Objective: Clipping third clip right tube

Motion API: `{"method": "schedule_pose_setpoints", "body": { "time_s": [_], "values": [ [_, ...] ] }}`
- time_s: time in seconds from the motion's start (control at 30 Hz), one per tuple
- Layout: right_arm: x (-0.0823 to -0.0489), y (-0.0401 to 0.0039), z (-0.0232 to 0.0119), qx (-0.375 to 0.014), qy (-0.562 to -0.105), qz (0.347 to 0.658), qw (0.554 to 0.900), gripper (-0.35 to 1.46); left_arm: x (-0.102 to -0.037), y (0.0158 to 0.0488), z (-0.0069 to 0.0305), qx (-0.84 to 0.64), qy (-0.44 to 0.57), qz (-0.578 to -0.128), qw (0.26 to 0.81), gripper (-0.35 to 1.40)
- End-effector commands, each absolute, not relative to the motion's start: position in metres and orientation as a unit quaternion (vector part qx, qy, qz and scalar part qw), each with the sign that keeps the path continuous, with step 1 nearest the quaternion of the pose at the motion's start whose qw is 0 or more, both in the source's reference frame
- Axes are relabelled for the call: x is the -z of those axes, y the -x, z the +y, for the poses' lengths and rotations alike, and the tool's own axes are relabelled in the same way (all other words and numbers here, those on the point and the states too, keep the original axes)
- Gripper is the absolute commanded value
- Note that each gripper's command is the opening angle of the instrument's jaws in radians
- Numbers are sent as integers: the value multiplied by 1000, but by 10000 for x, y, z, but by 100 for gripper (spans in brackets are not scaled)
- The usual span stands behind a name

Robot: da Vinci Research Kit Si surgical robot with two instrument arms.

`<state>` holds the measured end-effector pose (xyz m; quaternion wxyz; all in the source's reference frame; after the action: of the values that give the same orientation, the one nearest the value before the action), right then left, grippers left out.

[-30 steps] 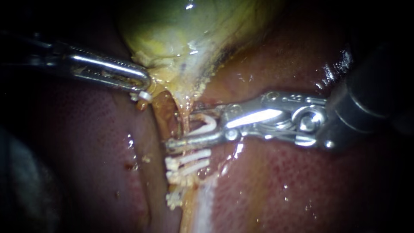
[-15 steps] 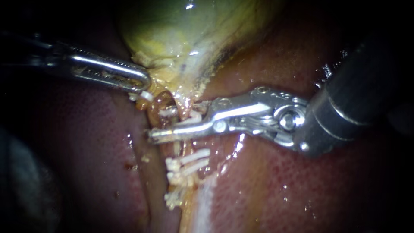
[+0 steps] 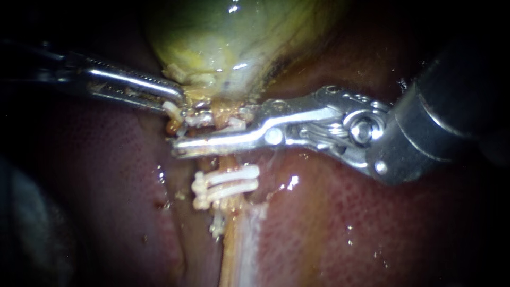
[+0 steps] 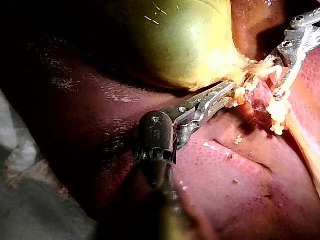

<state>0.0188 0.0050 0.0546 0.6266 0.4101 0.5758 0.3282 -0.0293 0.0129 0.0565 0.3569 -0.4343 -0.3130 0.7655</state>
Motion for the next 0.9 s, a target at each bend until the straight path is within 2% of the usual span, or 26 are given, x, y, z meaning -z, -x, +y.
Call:
{"method": "schedule_pose_setpoints", "body": {
  "time_s": [0.03, 0.37, 0.47, 0.53, 0.7, 0.9],
  "values": [
    [-548, -186, 49, -328, -410, 575, 627, 36, -565, 293, 129, -766, 434, -313, 357, -35],
    [-548, -181, 49, -345, -428, 562, 618, 3, -565, 293, 129, -766, 434, -313, 357, -35],
    [-548, -179, 49, -356, -438, 554, 612, -14, -565, 293, 129, -766, 434, -313, 357, -35],
    [-548, -176, 48, -370, -451, 543, 603, -35, -565, 293, 129, -766, 434, -313, 357, -35],
    [-548, -171, 47, -395, -473, 524, 588, -35, -565, 293, 129, -766, 434, -313, 357, -35],
    [-549, -171, 45, -397, -477, 521, 587, -35, -566, 292, 129, -766, 434, -313, 357, -35]
  ]
}}
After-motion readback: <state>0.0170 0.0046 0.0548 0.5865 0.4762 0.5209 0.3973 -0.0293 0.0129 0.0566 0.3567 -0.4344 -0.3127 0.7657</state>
